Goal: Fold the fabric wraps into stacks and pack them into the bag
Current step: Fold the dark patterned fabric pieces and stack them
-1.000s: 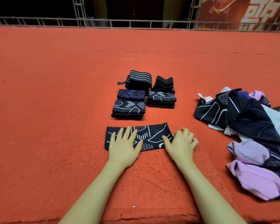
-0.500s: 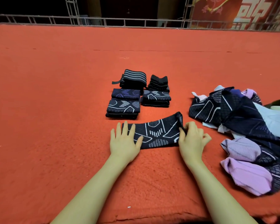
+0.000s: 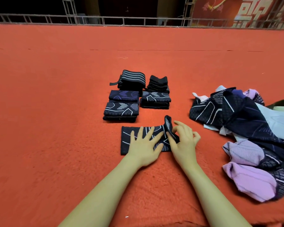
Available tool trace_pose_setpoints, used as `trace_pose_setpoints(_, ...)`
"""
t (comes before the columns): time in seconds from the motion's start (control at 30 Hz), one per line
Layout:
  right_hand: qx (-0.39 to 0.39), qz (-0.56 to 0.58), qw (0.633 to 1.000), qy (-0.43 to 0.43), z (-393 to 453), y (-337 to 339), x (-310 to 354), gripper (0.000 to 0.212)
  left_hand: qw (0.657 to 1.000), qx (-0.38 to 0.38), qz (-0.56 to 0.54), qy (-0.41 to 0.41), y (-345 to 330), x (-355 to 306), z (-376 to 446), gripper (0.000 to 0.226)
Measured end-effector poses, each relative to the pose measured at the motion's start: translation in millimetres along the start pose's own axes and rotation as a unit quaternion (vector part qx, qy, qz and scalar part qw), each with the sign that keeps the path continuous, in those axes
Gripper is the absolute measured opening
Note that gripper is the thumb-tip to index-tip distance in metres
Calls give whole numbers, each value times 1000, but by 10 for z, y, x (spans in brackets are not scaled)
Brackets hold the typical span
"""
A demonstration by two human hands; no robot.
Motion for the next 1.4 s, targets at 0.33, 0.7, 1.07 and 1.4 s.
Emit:
trace_pose_setpoints(0.33, 18, 31, 999, 30, 25, -93, -21, 9, 1000, 9, 10, -18, 83, -22, 353, 51)
trace_pose_setpoints(0.7, 155, -59, 984, 69, 86, -464, 341, 28, 956, -226, 22, 184, 89, 799, -288, 61)
trace_pose_setpoints(1.07, 265, -24, 963, 49, 74, -559, 310, 49, 946, -308, -19, 102, 59, 760, -436, 51)
trace_pose_setpoints(1.4, 221, -192, 956, -1, 60, -616, 230, 53, 913, -403, -65, 16, 242, 694, -585, 52)
Point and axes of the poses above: each hand's wrist, its own z-axis towards the middle knuckle, its own y-axis out of the back of the hand, x = y × z, the point moved 6 cm from there along z, towards the middle knuckle, and after that the axes turned 15 degrees about x, right-handed, at the moved point
